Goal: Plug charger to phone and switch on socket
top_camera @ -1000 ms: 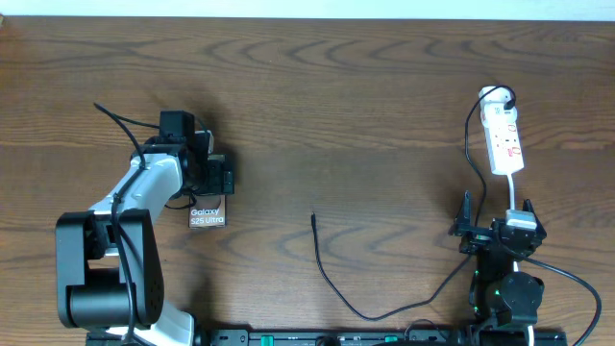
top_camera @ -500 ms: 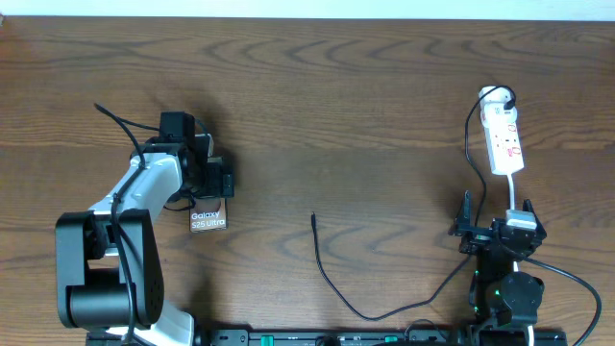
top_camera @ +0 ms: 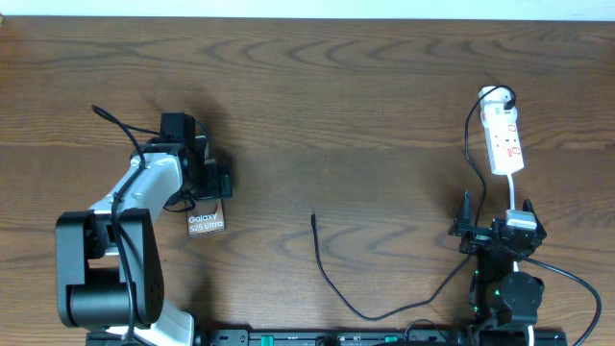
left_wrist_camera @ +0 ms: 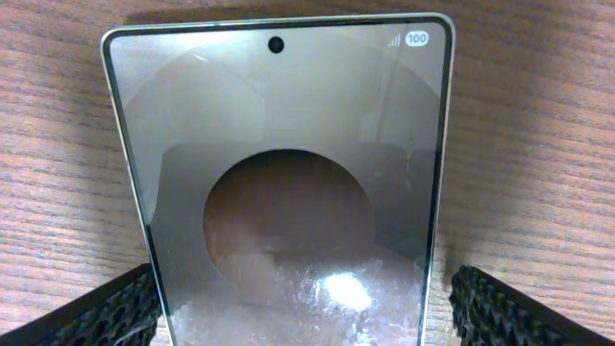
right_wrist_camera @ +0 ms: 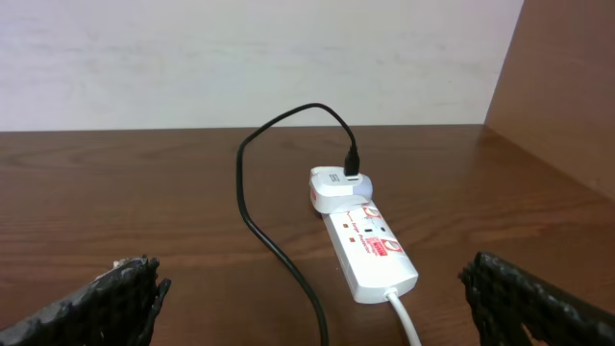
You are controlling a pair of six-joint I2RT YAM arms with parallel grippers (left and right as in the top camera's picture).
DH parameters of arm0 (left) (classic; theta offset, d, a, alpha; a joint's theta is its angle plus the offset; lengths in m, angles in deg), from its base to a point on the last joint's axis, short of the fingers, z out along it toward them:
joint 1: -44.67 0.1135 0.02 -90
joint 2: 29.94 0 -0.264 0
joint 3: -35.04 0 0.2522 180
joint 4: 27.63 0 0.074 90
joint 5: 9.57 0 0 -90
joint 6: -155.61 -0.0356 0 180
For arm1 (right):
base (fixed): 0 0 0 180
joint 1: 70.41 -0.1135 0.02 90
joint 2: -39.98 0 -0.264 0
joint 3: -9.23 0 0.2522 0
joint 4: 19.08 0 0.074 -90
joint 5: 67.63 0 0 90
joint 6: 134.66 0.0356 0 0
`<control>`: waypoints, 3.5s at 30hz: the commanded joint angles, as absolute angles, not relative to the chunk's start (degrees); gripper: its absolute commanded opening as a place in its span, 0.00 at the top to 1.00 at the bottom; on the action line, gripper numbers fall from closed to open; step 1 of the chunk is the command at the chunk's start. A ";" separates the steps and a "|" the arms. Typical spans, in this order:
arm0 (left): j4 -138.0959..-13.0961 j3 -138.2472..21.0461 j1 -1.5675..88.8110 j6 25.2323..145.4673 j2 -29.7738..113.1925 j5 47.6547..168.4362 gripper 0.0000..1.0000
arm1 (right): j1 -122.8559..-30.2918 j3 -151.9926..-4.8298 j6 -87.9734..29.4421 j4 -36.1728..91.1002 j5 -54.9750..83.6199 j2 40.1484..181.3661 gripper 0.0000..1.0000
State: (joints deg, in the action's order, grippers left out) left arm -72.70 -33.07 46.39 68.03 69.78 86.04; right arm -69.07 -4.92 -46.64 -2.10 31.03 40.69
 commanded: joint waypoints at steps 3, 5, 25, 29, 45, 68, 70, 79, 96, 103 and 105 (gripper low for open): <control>-73.38 -32.42 46.47 69.38 71.18 84.90 0.04 | -70.07 -4.85 -47.10 -1.86 31.45 40.48 0.01; -73.62 -32.42 46.47 69.43 71.18 84.88 0.04 | -70.07 -4.85 -47.10 -1.86 31.45 40.48 0.01; -74.19 -32.39 46.47 71.26 71.21 84.24 0.05 | -70.07 -4.85 -47.10 -1.86 31.45 40.48 0.01; -74.12 -32.39 46.47 71.26 71.99 84.20 0.05 | -70.07 -4.85 -47.10 -1.86 31.43 40.48 0.01; -74.14 -32.39 46.47 70.59 73.30 83.78 0.00 | -70.07 -4.85 -47.10 -1.86 31.43 40.48 0.01; -72.83 -32.39 46.47 70.61 74.33 84.29 0.01 | -70.07 -4.85 -47.10 -1.86 31.45 40.48 0.01; -72.85 -32.39 46.47 70.61 74.55 84.29 0.01 | -70.07 -4.85 -47.08 -1.86 31.45 40.48 0.01; -72.83 -32.39 46.47 70.61 74.55 84.29 0.19 | -70.09 -4.85 -47.10 -1.86 31.43 40.48 0.01; -72.87 -32.39 46.47 70.61 74.55 84.48 0.30 | -70.07 -4.85 -47.10 -1.86 31.45 40.48 0.01; -72.90 -32.39 46.47 70.59 74.55 84.48 0.49 | -70.07 -4.85 -47.10 -1.86 31.45 40.48 0.01; -72.87 -32.39 46.47 70.61 74.55 84.46 0.69 | -70.07 -4.85 -47.08 -1.86 31.45 40.48 0.01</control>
State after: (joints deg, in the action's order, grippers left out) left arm -72.74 -33.84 46.39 70.52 71.01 83.63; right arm -69.07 -4.92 -46.62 -2.10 31.03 40.69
